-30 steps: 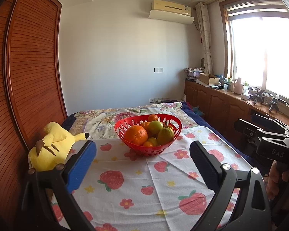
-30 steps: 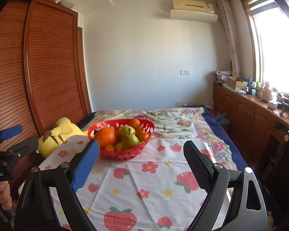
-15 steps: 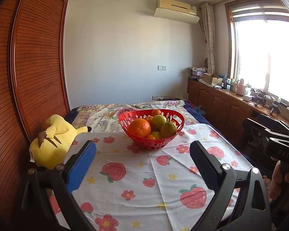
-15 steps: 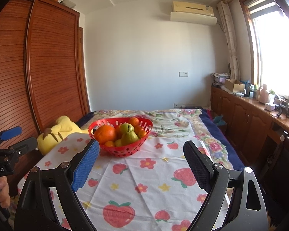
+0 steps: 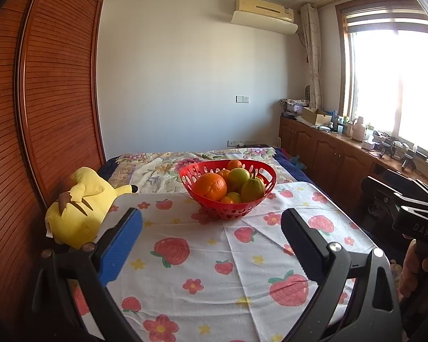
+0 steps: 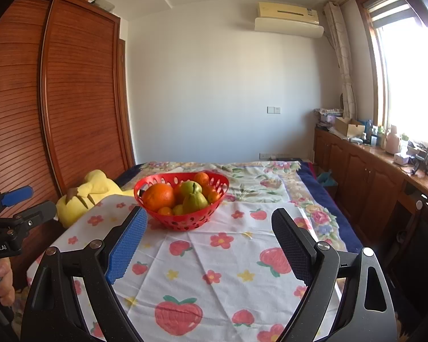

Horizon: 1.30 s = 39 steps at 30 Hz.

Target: Organize fruits

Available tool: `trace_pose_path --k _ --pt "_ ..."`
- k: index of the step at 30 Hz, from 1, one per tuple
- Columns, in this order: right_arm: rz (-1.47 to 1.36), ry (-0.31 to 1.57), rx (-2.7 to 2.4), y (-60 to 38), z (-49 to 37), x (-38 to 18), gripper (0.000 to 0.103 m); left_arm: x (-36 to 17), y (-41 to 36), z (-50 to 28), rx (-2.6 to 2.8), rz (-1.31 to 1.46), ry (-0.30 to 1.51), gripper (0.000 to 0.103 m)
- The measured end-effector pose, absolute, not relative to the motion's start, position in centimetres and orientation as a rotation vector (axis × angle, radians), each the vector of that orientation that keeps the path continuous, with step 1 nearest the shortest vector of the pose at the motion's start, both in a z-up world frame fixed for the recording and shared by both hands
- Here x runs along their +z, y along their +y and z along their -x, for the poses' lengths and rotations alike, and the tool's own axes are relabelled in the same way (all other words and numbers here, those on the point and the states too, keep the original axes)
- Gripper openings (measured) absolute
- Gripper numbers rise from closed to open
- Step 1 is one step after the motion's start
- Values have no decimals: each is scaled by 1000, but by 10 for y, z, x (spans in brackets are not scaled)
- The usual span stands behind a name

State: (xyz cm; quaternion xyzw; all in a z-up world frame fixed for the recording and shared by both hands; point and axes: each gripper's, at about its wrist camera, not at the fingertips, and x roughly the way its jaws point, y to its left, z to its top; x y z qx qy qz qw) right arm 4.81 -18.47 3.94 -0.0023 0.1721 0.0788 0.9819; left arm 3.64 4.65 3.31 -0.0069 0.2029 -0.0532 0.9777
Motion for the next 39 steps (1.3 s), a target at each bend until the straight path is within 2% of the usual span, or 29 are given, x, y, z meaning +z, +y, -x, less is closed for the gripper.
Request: trace_pose_path --k 39 --pt "9 352 157 -185 -45 35 91 35 42 -31 -116 4 398 98"
